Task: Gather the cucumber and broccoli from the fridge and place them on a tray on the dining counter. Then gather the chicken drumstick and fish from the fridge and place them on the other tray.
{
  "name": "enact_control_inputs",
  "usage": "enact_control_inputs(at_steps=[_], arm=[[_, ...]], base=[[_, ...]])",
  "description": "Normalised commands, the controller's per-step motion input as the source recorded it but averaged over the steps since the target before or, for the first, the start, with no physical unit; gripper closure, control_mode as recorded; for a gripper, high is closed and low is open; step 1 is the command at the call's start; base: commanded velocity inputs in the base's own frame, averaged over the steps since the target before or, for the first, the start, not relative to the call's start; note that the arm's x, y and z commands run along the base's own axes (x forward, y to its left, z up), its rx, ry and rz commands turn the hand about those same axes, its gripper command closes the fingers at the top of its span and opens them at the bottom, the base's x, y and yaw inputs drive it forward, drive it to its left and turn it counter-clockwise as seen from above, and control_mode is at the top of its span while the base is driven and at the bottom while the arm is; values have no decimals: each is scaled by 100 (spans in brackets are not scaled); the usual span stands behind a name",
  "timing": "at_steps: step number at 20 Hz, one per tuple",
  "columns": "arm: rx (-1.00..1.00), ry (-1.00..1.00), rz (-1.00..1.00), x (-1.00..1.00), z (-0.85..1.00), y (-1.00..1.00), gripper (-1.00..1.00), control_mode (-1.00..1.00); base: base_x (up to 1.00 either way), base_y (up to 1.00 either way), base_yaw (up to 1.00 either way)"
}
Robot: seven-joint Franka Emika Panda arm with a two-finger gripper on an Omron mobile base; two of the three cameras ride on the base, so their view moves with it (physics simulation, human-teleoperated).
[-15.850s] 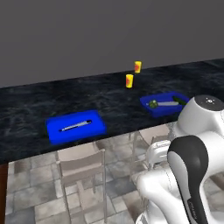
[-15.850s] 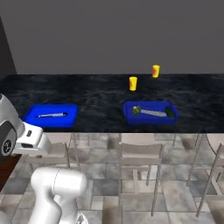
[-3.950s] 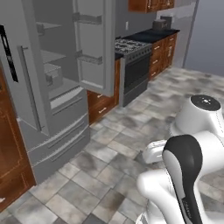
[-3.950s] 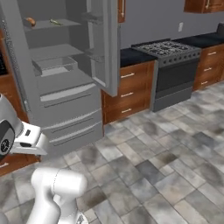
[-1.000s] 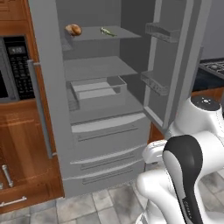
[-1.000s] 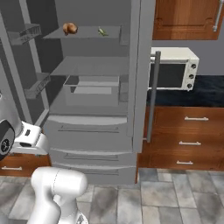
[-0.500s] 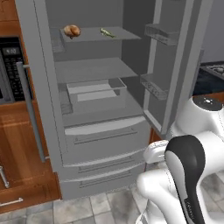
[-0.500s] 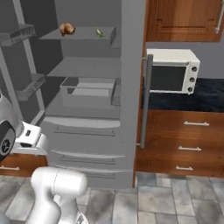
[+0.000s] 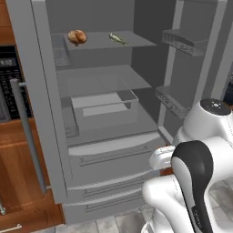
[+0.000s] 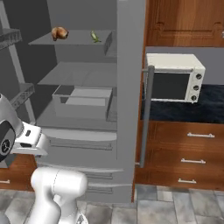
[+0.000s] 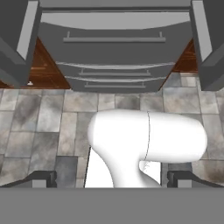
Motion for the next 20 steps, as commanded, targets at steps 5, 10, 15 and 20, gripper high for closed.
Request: enact_control_inputs(at_steps=[5,10,15,20], arm=[[0,0,0,0,0,0,-100,100],[0,0,0,0,0,0,-100,100],[0,0,0,0,0,0,-100,100],[0,0,0,0,0,0,-100,100]], base=[[56,-21,0],[59,-17,0],[64,-15,0],[63,-10,0]])
